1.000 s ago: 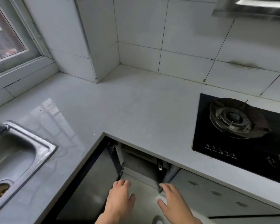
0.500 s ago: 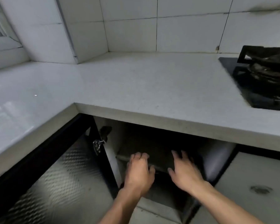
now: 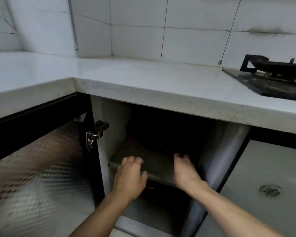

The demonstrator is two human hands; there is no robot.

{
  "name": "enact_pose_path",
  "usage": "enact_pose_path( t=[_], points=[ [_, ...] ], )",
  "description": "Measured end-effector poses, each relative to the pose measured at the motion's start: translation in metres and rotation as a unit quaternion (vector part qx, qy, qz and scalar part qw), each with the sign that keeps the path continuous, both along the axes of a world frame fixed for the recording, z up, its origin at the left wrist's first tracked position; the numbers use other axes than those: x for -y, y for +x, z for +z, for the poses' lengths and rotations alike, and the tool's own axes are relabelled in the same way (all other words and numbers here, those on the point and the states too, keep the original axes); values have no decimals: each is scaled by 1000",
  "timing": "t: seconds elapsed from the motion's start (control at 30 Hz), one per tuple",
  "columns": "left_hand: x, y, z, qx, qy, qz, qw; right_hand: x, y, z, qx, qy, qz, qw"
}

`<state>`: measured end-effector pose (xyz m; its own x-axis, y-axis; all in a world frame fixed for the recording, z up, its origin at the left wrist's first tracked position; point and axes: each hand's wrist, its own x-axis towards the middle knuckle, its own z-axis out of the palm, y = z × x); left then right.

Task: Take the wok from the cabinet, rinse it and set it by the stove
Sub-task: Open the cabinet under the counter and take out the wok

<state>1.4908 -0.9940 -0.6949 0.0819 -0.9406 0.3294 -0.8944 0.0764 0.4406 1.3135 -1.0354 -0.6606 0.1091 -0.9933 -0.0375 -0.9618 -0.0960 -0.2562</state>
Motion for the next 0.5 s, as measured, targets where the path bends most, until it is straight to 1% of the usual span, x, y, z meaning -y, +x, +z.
enact_pose_path(
  t=[0.1,0.27,0.5],
  points=[
    [4,7,11,18,-19,-5,1000,-23,-9,4,-18,-24,13,999],
    [-3,10,15,22,-47,-36,998,-69,-20,2,-4,-24,34,999],
    [-13,10,0,126,-43,-88,987,-111,-35,1,-11,-32,65,997]
  ],
)
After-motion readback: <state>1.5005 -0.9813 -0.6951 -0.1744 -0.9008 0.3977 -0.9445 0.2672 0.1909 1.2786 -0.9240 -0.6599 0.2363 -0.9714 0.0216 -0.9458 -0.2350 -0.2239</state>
